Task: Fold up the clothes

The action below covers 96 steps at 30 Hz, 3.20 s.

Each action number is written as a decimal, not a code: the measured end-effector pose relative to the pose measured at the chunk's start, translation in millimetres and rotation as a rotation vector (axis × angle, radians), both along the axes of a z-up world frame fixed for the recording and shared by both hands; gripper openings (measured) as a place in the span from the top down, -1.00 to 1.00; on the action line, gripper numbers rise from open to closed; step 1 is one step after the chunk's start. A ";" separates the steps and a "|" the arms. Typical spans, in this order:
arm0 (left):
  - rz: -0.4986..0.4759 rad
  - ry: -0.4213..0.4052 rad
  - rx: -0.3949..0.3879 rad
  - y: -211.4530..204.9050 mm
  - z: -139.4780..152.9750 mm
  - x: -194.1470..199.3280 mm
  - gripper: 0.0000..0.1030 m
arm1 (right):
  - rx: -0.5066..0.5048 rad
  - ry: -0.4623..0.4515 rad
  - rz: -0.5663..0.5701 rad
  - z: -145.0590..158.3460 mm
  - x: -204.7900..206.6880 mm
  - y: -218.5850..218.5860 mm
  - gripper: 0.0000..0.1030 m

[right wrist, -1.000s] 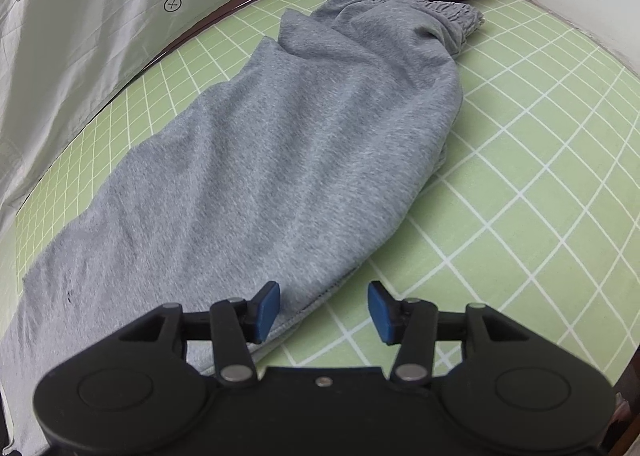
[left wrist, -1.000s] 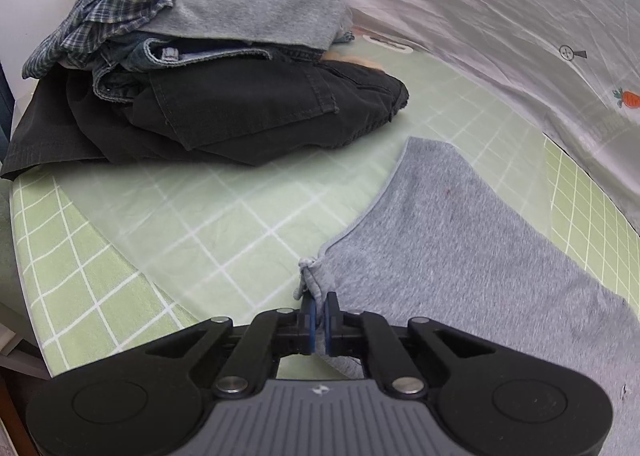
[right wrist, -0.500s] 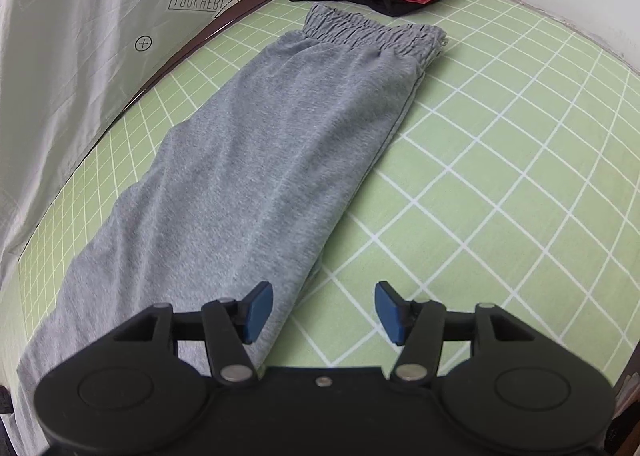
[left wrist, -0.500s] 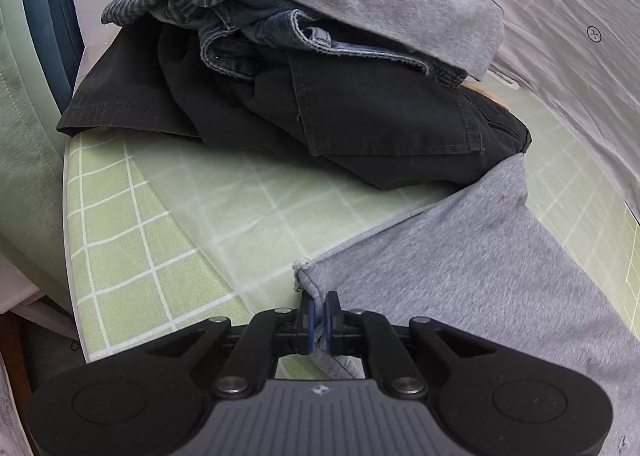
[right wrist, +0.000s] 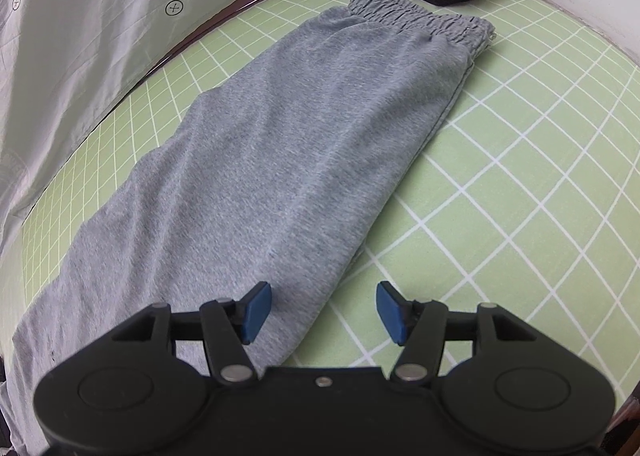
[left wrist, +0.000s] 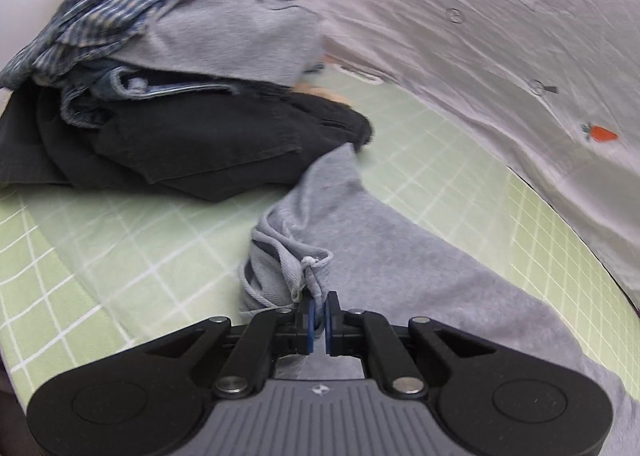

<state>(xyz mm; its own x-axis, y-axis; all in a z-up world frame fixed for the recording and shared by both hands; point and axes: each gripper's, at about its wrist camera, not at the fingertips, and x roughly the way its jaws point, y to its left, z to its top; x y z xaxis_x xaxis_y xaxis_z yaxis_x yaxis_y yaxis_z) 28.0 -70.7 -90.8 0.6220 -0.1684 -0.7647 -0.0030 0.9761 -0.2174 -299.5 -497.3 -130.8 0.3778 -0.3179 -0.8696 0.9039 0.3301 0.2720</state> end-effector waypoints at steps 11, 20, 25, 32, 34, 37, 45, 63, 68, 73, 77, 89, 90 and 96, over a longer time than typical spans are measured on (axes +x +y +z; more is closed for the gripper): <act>-0.606 0.092 0.141 -122.2 -31.2 -45.4 0.81 | 0.005 0.033 -0.024 -5.2 -9.0 2.5 -0.22; -0.468 0.056 0.094 -90.8 -9.8 -23.7 0.30 | -0.024 0.101 0.005 -6.5 -0.7 3.8 -0.55; -0.339 0.054 0.085 -66.7 -5.6 -1.1 -0.11 | -0.068 0.141 0.066 -6.6 11.0 7.3 -0.95; -0.282 0.030 0.127 -52.2 -6.2 20.4 -0.28 | -0.093 0.172 0.131 -7.9 29.5 9.8 -0.99; -0.258 0.019 0.127 -50.8 -7.0 26.1 -0.28 | -0.097 0.187 0.147 -8.7 34.8 10.4 -0.99; -0.255 0.018 0.117 -54.2 -10.8 36.9 -0.28 | -0.100 0.210 0.157 -10.0 39.2 11.6 -0.99; -0.286 0.035 0.136 -79.4 -29.7 67.8 -0.32 | -0.093 0.257 0.153 -10.2 45.7 10.6 -0.99; -0.194 0.042 0.033 -48.7 -38.5 83.1 0.61 | -0.068 0.313 0.228 -15.1 77.6 17.7 -0.99; -0.153 0.039 -0.026 -32.2 -35.1 82.2 0.89 | -0.073 0.311 0.255 -14.8 79.7 21.1 -0.99; -0.160 0.039 -0.078 -28.6 -31.7 81.6 0.45 | -0.057 0.292 0.236 -15.4 75.6 20.0 -0.99; -0.177 0.027 -0.024 -43.4 -30.4 80.4 -0.11 | -0.049 0.279 0.222 -15.6 72.5 19.5 -0.99; -0.238 0.028 0.118 -70.5 -44.9 79.0 -0.02 | -0.041 0.270 0.193 -14.4 64.6 17.5 -0.99; -0.232 0.025 0.115 -67.7 -44.6 78.9 0.10 | -0.040 0.271 0.192 -14.5 64.7 17.3 -0.99; -0.153 0.061 -0.026 -30.6 -48.1 85.6 0.79 | -0.038 0.274 0.198 -15.0 67.8 17.1 -0.99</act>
<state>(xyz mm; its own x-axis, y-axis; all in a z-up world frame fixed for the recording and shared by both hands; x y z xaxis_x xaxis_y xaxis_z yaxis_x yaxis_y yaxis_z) 113.6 -101.3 -138.8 0.5400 -0.2774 -0.7946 0.1309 0.9603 -0.2463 -231.6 -480.2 -145.8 0.1889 -0.2955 -0.9365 0.8591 0.5117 0.0118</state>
